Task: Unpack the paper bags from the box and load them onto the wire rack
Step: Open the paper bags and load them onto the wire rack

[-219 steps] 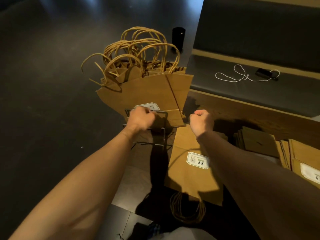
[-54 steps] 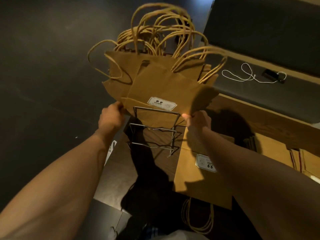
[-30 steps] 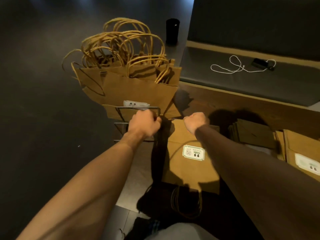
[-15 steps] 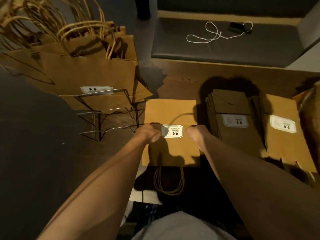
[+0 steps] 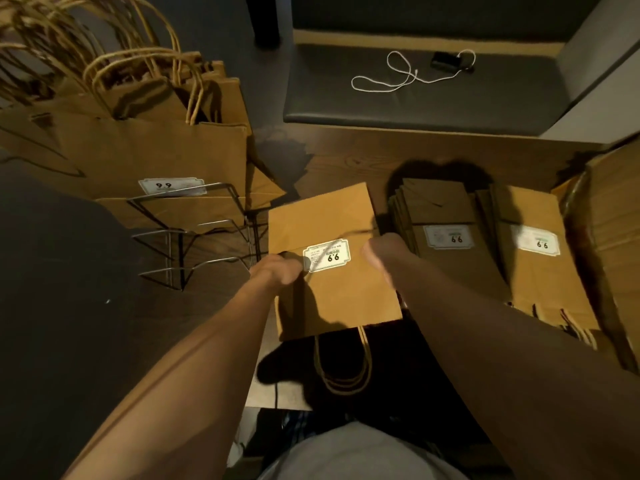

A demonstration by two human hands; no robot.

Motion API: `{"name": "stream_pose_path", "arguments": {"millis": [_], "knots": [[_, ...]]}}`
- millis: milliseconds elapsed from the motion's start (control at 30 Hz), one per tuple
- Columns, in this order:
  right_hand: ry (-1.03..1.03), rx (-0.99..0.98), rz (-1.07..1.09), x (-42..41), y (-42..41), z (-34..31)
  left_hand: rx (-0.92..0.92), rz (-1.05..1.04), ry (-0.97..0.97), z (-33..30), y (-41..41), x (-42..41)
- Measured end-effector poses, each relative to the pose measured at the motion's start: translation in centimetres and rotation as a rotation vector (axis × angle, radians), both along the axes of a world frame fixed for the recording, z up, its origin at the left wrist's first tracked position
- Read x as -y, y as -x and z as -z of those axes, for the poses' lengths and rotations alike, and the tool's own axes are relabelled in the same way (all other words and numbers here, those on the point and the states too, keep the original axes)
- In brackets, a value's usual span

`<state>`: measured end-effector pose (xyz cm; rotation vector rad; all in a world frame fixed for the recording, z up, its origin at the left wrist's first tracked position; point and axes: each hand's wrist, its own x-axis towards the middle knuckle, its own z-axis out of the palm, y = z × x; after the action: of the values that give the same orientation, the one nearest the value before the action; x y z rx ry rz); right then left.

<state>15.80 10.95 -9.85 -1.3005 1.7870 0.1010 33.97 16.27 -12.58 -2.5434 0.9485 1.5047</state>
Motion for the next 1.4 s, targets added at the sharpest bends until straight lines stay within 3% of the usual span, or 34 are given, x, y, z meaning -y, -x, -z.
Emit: {"name": "stream_pose_path", "arguments": {"millis": [100,167,267,467,533,600,667,767,833,900,967,1033,1100,1200,1333,1400], "knots": [[0.1,-0.065,-0.139,1.5,-0.3,-3.8,-0.052,0.08,0.001,-2.3,0.8,0.6],[0.155,-0.1,-0.177,3.0,-0.3,-6.7,0.012,0.167,0.058,-3.9,1.3,1.7],[0.288,-0.296,-0.378,5.5,-0.3,-10.4,0.148,0.169,0.283,-6.8,2.4,3.7],[0.383,-0.412,-0.551,7.6,-0.5,-18.4,0.335,0.218,0.661,-13.5,3.1,7.2],[0.403,-0.477,-0.714,7.3,-1.2,-20.2,0.403,0.436,0.853,-15.3,3.1,7.9],[0.432,-0.561,-0.887,6.7,-2.5,-21.5,0.428,0.698,0.893,-16.7,3.3,8.4],[0.521,-0.626,-1.002,6.4,-3.6,-22.2,0.262,0.734,0.831,-17.4,3.5,8.5],[0.797,-0.661,-1.036,6.5,-4.1,-22.2,-0.094,0.5,0.816,-16.8,2.2,8.1],[1.073,-0.665,-0.932,7.0,-3.7,-21.5,-0.207,0.274,0.875,-15.9,0.9,7.7],[1.293,-0.474,-0.66,7.1,-3.2,-20.7,-0.369,0.014,0.938,-15.6,-0.3,7.0],[1.194,-0.244,-0.273,7.1,-2.7,-19.9,-0.504,-0.142,0.972,-15.9,-1.4,6.6],[0.787,0.112,0.072,7.9,-2.3,-18.1,-0.593,-0.193,0.979,-16.4,-2.6,6.1],[0.381,0.545,0.268,8.3,-1.9,-16.2,-0.654,-0.206,0.963,-16.8,-4.0,5.7],[0.137,0.766,0.247,8.7,-1.0,-15.1,-0.675,-0.257,0.94,-17.0,-6.0,5.0],[0.069,0.77,0.092,8.5,-2.2,-14.9,-0.557,-0.386,0.987,-16.6,-8.9,3.9],[0.145,0.743,0.066,8.2,-3.9,-14.7,-0.486,-0.414,1.018,-16.6,-9.5,3.5]]}}
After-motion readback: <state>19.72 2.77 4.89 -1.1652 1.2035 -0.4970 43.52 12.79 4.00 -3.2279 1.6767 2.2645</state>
